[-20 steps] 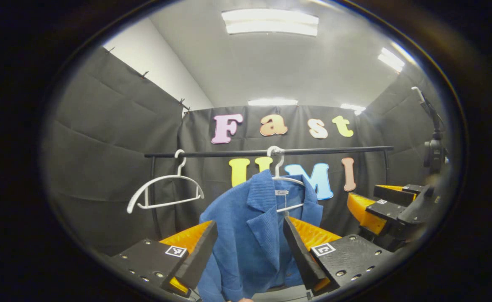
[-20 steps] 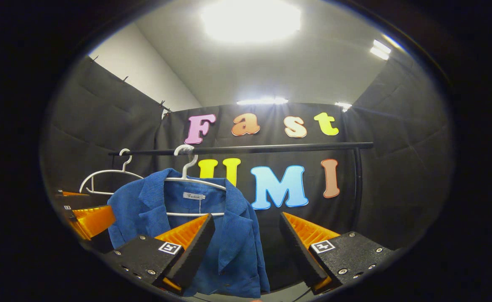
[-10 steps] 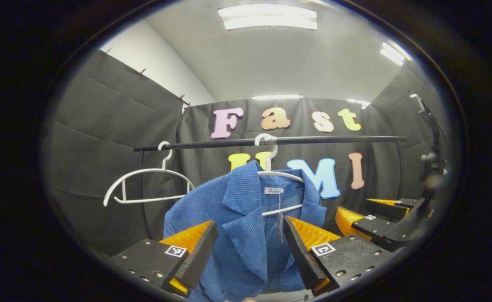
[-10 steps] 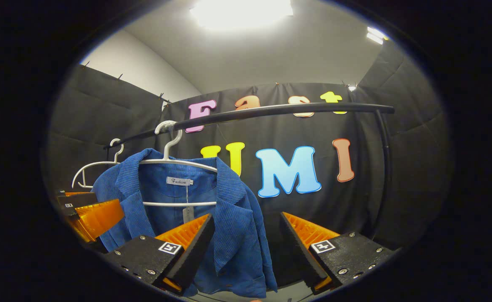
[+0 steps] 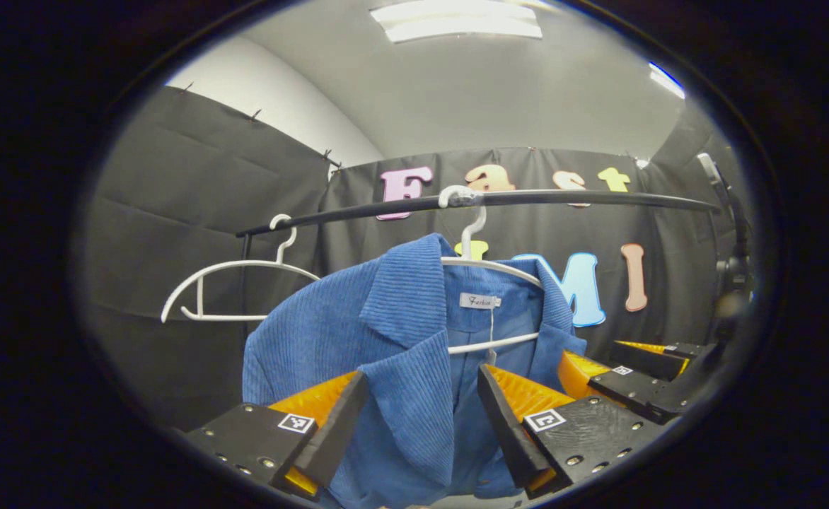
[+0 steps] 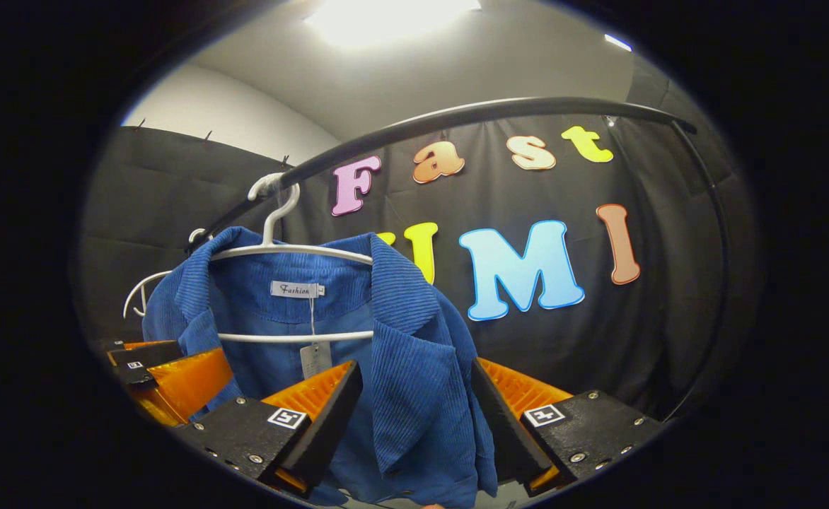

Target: Grasp the clothes on the hanger with both hands and then place them into the laundry hamper below.

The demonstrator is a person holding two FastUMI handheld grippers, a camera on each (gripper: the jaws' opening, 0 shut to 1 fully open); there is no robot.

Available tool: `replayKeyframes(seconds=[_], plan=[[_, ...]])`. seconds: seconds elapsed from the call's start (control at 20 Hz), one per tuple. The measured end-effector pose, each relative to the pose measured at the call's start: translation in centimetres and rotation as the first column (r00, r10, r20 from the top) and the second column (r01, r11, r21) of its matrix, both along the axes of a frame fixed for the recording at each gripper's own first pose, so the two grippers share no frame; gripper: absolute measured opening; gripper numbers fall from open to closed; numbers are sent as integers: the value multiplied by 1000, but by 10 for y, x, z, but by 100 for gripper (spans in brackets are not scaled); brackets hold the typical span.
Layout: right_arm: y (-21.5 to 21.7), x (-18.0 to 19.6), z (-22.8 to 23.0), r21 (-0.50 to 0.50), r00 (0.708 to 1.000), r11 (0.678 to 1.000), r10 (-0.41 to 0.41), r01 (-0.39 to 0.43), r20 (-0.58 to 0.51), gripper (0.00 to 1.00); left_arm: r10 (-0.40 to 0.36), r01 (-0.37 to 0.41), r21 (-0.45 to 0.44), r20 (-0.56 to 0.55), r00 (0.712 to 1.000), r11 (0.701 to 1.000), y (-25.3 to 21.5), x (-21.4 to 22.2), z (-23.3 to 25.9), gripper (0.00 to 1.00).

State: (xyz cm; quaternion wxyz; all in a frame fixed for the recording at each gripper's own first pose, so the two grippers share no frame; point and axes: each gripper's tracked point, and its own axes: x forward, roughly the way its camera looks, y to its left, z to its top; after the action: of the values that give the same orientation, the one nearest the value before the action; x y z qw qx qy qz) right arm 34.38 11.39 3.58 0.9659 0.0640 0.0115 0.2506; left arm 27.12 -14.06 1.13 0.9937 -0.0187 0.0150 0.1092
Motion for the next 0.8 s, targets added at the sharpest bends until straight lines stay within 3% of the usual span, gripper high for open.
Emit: replayKeyframes(seconds=[0.55, 0.6, 0.7, 0.75, 0.8], plan=[[36, 42, -40, 9, 996, 1000, 25, -24, -88, 95, 120, -112, 122, -54, 991, 986, 19, 34, -35, 91], [39, 42, -41, 6, 995, 999, 34, -33, -97, 95, 125, -117, 129, -56, 991, 985, 20, 35, -36, 96], [44, 43, -42, 2, 994, 999, 38, -38, -101, 95, 132, -125, 132, -49, 990, 983, 25, 34, -37, 96], [44, 44, -42, -4, 995, 1000, 28, -28, -97, 94, 132, -125, 123, -51, 990, 984, 26, 33, -38, 86], [45, 45, -41, -14, 996, 1000, 9, -10, -91, 91, 134, -126, 118, -60, 989, 985, 29, 34, -42, 86]])
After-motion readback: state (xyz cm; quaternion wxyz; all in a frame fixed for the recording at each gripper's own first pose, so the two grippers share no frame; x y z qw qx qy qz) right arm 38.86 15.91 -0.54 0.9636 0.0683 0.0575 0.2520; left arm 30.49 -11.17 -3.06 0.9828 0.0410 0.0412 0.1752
